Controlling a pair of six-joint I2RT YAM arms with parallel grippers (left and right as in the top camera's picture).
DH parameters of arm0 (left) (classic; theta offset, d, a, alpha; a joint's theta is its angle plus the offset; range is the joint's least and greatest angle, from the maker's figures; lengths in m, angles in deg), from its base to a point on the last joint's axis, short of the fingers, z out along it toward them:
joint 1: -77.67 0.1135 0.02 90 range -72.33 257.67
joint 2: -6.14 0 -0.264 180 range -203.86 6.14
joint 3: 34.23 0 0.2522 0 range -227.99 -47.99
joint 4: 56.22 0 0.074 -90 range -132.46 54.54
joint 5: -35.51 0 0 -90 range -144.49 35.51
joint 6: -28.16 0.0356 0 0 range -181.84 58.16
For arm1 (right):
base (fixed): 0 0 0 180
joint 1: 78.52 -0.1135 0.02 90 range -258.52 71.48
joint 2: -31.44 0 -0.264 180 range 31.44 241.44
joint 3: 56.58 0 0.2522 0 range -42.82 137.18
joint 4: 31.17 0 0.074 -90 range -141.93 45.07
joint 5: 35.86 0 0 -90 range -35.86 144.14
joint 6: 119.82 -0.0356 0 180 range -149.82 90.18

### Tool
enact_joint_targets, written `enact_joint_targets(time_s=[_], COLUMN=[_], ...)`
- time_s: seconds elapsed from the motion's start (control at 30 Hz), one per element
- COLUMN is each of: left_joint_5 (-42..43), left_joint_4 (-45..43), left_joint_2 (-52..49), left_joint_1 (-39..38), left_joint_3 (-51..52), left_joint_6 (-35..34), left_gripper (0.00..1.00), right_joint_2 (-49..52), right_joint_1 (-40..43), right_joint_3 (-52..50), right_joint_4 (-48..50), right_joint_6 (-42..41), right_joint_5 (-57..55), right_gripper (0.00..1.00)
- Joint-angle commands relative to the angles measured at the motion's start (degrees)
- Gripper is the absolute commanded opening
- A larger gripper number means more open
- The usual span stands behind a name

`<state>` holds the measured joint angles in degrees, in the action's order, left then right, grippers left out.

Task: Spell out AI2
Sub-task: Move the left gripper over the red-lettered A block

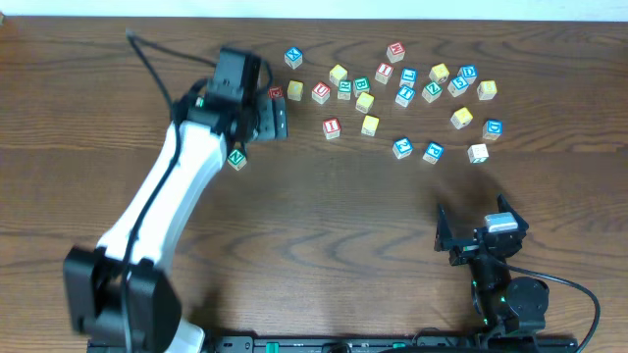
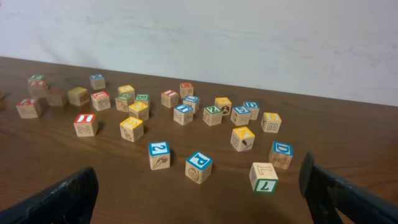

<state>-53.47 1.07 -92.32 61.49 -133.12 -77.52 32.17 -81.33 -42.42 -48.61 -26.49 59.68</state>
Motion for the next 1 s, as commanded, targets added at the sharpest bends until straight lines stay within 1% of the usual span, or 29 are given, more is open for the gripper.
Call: enact_joint_targets(time_s=[0.0,0.07,0.13,0.27,0.33,0.57,0.8,0.97], left_joint_5=[0.2,1.6,1.6,1.5,1.5,1.5,1.6,1.5], left_joint_4=[3.7,5.4,6.4,6.3,6.1,4.6,5.1,5.0], left_joint_2=[-7.0,-10.1,-12.4,-14.5,-15.0,-16.2,-20.6,-22.4], left_joint_1=[0.2,0.2,0.2,0.2,0.2,0.4,0.6,0.6], left_joint_3=[-9.9,-13.7,-16.0,-16.5,-16.5,-16.5,-16.5,-16.5], left_joint_6=[0.2,-0.1,-2.8,-9.2,-11.1,-11.2,-11.3,-12.6], left_gripper=[0.91,0.91,0.91,0.91,0.91,0.91,0.91,0.91], right_joint_2=[-0.2,-0.2,-0.2,-0.2,-0.2,-0.2,-0.2,-0.2], right_joint_1=[0.4,0.4,0.4,0.4,0.4,0.4,0.4,0.4], right_joint_3=[-0.1,-0.1,-0.1,-0.1,-0.1,-0.1,-0.1,-0.1], right_joint_4=[-0.2,-0.2,-0.2,-0.2,-0.2,-0.2,-0.2,-0.2], right_joint_6=[-0.7,-0.7,-0.7,-0.7,-0.7,-0.7,-0.7,-0.7], right_joint_5=[-0.2,-0.2,-0.2,-0.2,-0.2,-0.2,-0.2,-0.2], right_gripper=[0.99,0.99,0.99,0.99,0.99,0.99,0.99,0.99])
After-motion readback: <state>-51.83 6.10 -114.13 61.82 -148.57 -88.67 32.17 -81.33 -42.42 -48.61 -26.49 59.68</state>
